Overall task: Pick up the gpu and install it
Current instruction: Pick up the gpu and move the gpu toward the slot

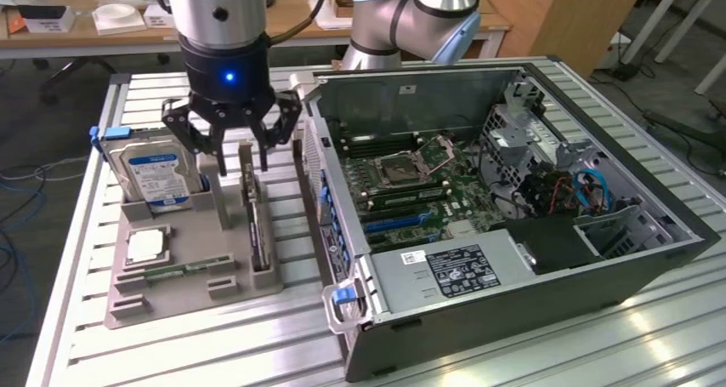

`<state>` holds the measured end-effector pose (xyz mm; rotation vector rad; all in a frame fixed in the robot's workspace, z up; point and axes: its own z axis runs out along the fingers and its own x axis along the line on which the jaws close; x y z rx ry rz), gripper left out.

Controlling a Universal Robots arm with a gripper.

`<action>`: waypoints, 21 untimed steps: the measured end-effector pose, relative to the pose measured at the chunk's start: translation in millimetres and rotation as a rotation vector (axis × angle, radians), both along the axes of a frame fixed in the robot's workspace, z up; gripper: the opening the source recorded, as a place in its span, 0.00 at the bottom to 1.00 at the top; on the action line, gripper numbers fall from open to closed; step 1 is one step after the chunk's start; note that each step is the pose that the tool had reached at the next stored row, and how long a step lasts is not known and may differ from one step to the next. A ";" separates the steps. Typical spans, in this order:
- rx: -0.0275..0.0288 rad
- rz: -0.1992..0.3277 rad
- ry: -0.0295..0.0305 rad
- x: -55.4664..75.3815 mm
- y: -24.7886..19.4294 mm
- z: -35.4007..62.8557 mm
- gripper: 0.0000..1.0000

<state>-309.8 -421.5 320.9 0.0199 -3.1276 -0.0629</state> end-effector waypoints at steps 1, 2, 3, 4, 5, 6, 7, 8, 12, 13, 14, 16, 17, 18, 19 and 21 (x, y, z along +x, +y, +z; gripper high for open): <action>0.0000 0.000 0.0001 0.0 -0.1 -1.1 0.53; -0.0001 0.000 0.0000 0.0 -0.1 -2.1 0.53; -0.0001 0.000 0.0001 0.0 -0.2 -3.0 0.53; 0.0000 0.000 0.0001 0.0 -0.2 -3.9 0.53; 0.0000 0.000 0.0000 0.0 -0.2 -4.7 0.53; -0.0001 0.000 0.0001 0.0 -0.2 -5.6 0.53; -0.0001 0.000 0.0001 0.0 -0.2 -6.5 0.53; -0.0001 0.000 0.0000 0.0 -0.2 -7.4 0.53; -0.0001 0.000 0.0001 0.0 -0.2 -9.9 0.53; -0.0001 0.000 0.0001 0.0 -0.2 -10.4 0.53; -0.0001 0.000 0.0001 0.0 -0.3 -10.8 0.53; -0.0002 0.000 0.0003 -0.2 -0.3 -11.5 0.53; -0.0001 0.000 0.0002 -0.2 -0.3 -11.8 0.53; -0.0002 0.000 0.0002 -0.2 -0.3 -11.9 0.53; -0.0001 0.000 0.0001 -0.3 -0.3 -12.0 0.53; -0.0001 0.000 0.0001 -0.3 -0.3 -12.0 0.53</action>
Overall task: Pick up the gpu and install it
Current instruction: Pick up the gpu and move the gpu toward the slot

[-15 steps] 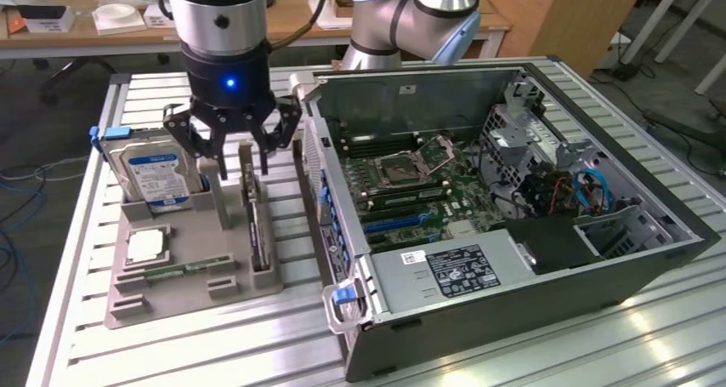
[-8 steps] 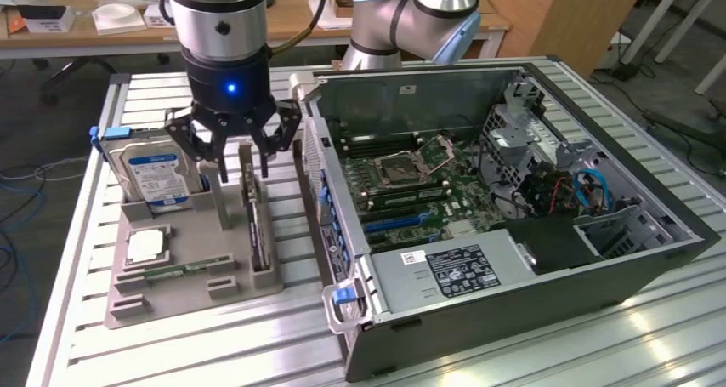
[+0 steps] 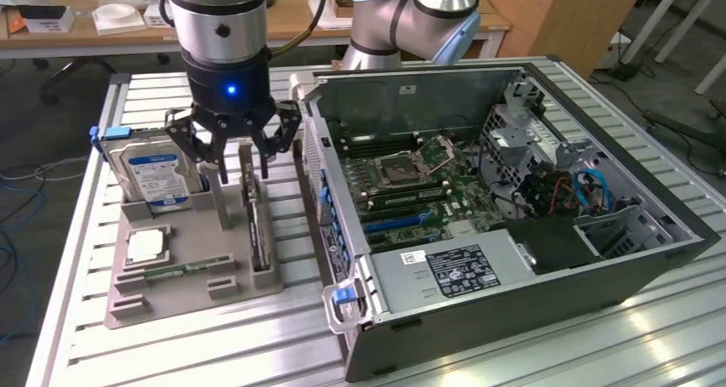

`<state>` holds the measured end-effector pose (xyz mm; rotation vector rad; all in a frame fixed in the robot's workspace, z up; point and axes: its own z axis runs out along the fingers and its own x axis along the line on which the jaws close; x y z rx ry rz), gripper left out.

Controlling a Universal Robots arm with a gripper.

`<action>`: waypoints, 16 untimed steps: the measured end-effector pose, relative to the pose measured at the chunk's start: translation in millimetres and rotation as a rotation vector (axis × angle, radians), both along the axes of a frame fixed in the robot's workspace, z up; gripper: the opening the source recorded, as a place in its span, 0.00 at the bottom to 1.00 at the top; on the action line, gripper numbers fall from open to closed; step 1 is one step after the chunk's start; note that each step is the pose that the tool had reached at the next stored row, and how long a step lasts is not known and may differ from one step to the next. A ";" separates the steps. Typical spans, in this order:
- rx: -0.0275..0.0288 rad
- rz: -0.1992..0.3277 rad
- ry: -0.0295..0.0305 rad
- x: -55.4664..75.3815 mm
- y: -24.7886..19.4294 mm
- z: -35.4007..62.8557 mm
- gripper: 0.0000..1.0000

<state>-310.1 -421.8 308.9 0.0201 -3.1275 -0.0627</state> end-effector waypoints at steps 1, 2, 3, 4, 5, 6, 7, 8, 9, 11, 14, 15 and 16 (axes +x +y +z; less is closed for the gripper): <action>0.0000 0.000 -0.0001 0.0 0.0 0.0 0.53; 0.0001 0.000 0.0000 0.0 0.0 -0.2 0.53; 0.0003 0.000 -0.0004 0.1 0.0 -0.8 0.53; 0.0003 0.000 -0.0003 0.0 0.0 -1.3 0.53; 0.0001 0.000 -0.0001 0.0 0.0 -1.6 0.53; 0.0001 0.000 -0.0001 0.0 0.0 -2.3 0.53; 0.0001 0.000 -0.0001 0.0 0.0 -2.8 0.53; 0.0001 0.000 0.0000 0.0 -0.1 -3.2 0.53; 0.0001 0.000 0.0000 -0.1 -0.1 -3.6 0.53; -0.0001 0.000 0.0001 0.0 -0.6 -4.4 0.53; 0.0000 0.000 0.0000 0.0 -1.2 -5.6 0.53; 0.0001 0.000 -0.0001 0.0 -1.4 -6.0 0.53; 0.0001 0.000 -0.0001 0.0 -1.5 -6.4 0.53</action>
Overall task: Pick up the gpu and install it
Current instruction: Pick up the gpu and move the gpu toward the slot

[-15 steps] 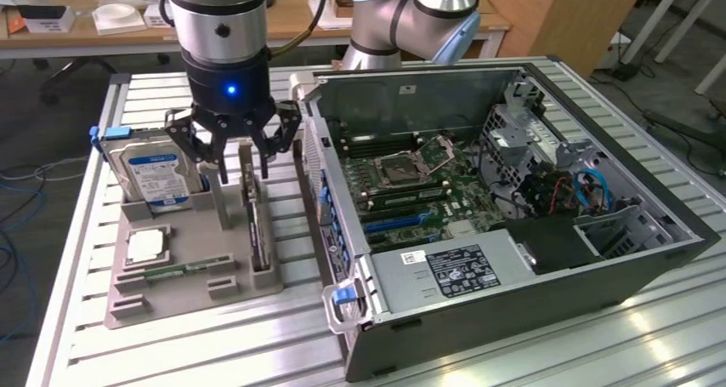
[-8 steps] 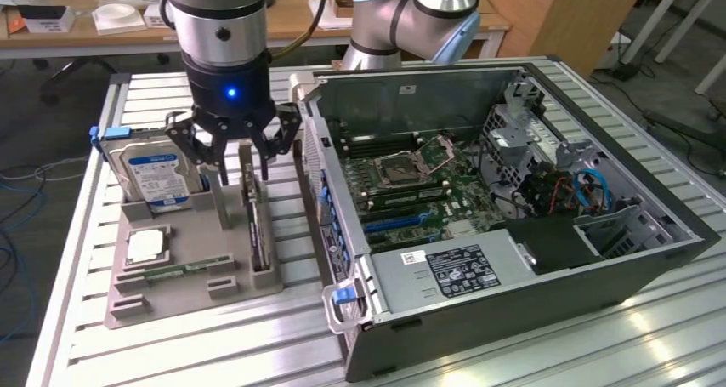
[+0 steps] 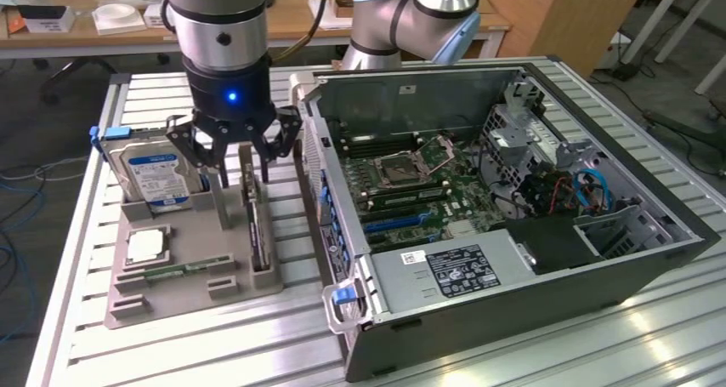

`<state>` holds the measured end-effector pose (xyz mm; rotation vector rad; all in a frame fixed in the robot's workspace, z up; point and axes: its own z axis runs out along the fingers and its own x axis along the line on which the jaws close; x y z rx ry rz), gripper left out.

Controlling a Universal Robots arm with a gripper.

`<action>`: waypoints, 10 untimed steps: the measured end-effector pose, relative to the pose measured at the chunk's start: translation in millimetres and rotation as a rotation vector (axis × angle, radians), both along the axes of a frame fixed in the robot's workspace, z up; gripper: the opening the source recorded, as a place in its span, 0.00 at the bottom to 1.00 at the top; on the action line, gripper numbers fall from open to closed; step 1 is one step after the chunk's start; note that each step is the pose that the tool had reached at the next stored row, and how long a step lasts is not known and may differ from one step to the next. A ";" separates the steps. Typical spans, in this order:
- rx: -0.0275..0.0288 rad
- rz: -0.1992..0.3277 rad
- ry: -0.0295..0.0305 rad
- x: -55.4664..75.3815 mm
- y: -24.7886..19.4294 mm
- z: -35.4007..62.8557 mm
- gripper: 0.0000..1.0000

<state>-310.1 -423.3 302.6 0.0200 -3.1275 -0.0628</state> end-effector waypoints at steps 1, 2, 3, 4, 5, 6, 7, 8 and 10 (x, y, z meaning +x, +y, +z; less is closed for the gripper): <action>0.0001 0.000 0.0000 0.0 -0.1 -0.5 0.53; 0.0000 0.000 -0.0001 0.0 -0.2 -0.9 0.53; -0.0001 0.000 0.0001 0.0 -0.3 -1.2 0.53; -0.0001 0.000 0.0001 0.0 -0.4 -1.7 0.53; 0.0000 0.000 0.0001 0.0 -0.5 -2.1 0.53; -0.0001 0.000 0.0001 0.0 -0.6 -2.4 0.53; 0.0000 0.000 0.0000 0.0 -0.7 -2.9 0.53; 0.0001 0.000 -0.0001 0.0 -0.7 -3.4 0.53; 0.0000 0.000 0.0000 0.0 -0.8 -4.4 0.53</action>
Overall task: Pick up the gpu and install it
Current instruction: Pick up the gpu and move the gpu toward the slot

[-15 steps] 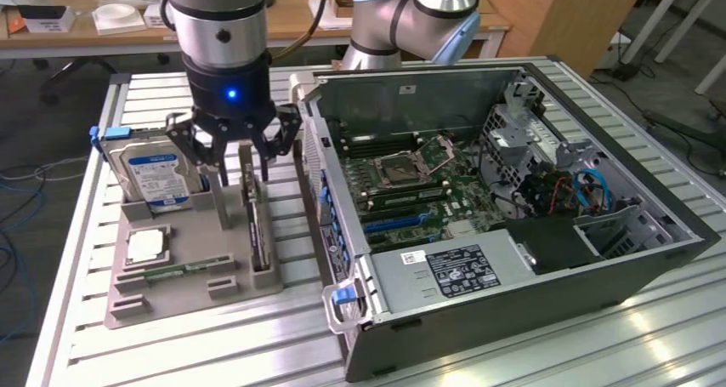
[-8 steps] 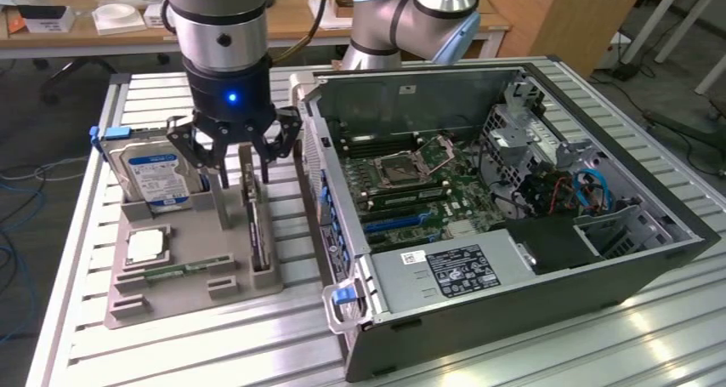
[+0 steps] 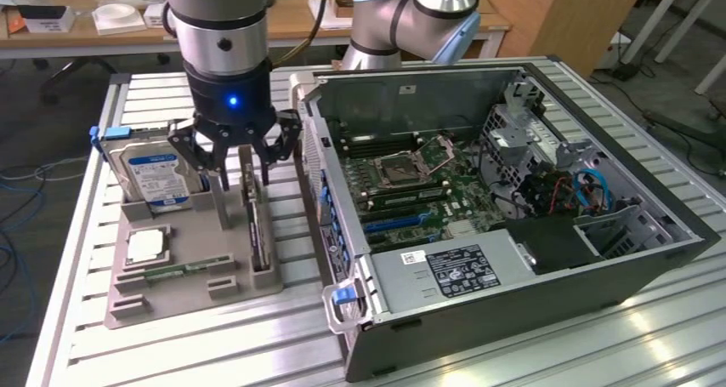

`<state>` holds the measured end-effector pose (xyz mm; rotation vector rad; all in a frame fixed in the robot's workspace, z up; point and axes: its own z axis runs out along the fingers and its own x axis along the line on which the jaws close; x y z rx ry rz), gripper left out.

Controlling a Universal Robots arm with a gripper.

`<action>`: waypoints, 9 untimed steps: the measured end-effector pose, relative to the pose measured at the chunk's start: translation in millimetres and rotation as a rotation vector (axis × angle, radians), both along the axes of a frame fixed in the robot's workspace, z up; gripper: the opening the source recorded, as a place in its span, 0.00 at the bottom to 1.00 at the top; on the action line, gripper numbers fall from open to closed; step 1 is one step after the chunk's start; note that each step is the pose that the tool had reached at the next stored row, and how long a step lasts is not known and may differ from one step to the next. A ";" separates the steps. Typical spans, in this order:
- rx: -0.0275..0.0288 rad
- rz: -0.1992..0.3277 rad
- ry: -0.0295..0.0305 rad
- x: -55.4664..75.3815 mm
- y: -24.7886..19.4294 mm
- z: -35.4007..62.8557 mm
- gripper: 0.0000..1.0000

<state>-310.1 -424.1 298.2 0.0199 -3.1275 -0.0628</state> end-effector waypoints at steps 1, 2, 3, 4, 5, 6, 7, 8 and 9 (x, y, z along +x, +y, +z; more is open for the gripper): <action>0.0000 0.000 0.0000 0.0 -0.1 -0.5 0.53; -0.0001 0.000 0.0001 0.0 -0.1 -0.9 0.53; -0.0001 0.000 0.0001 0.0 -0.1 -1.3 0.53; 0.0001 0.000 0.0000 0.0 -0.2 -1.8 0.53; 0.0001 0.000 0.0000 0.0 -0.2 -2.3 0.53; 0.0001 0.000 0.0000 0.0 -0.2 -2.8 0.53; 0.0002 0.000 0.0000 0.0 -0.2 -3.5 0.53; 0.0001 0.000 0.0001 0.0 -0.3 -3.8 0.53; -0.0001 0.000 0.0003 0.0 -0.3 -3.8 0.53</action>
